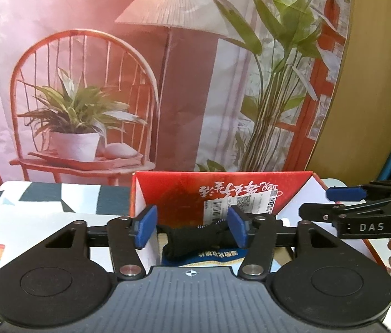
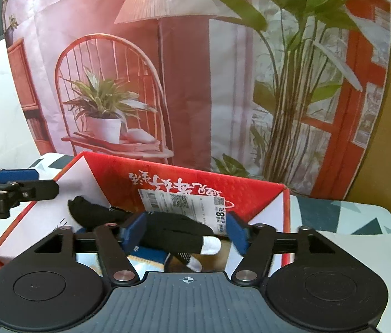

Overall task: Organize soft objects
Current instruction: 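Open both tools to drop the black cloth into the red box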

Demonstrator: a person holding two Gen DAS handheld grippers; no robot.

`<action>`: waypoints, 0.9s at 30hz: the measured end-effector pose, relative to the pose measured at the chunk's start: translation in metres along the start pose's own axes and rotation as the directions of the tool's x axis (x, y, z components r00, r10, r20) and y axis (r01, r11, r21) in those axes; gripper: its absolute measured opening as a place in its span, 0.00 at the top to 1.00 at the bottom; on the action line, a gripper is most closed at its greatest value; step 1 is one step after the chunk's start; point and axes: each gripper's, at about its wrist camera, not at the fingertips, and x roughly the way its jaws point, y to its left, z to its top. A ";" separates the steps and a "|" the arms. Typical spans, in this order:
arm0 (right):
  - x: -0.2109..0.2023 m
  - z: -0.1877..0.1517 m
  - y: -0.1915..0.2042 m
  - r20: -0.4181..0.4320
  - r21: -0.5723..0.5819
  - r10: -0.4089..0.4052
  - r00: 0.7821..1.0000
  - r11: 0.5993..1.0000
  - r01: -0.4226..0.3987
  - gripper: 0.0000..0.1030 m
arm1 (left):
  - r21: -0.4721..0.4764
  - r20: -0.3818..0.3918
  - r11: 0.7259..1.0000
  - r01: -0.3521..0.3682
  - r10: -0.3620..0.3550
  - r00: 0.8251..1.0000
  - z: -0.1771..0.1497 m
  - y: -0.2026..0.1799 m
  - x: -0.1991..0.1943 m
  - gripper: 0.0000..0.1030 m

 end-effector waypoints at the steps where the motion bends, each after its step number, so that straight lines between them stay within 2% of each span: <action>1: -0.004 -0.001 0.000 0.003 0.000 -0.003 1.000 1.000 0.003 0.31 | 0.000 0.005 1.000 -0.002 0.002 1.000 -0.001 0.000 -0.005 0.36; 2: -0.008 -0.002 0.000 0.007 0.003 -0.006 1.000 1.000 0.006 0.29 | -0.001 0.010 1.000 -0.004 0.004 1.000 -0.002 0.001 -0.009 0.33; 4: -0.016 -0.002 0.000 0.018 0.015 -0.009 1.000 1.000 0.008 0.16 | -0.005 0.019 1.000 -0.008 0.008 1.000 -0.004 0.003 -0.018 0.28; 6: -0.025 -0.002 -0.002 0.032 0.034 -0.005 0.999 0.999 0.004 0.07 | -0.011 0.024 1.000 -0.013 0.013 1.000 -0.007 0.005 -0.027 0.23; 8: -0.033 -0.004 -0.002 0.043 0.049 -0.005 0.999 0.999 0.003 0.02 | -0.015 0.028 1.000 -0.017 0.017 0.999 -0.009 0.005 -0.034 0.16; 16: -0.056 -0.024 0.007 0.055 0.053 0.014 0.998 0.998 -0.016 0.01 | -0.010 0.014 1.000 -0.005 0.005 1.000 -0.032 0.001 -0.063 0.13; 27: -0.101 -0.079 0.032 0.132 -0.007 0.048 0.990 0.999 -0.047 0.01 | -0.025 -0.010 1.000 0.019 -0.019 1.000 -0.081 -0.011 -0.099 0.13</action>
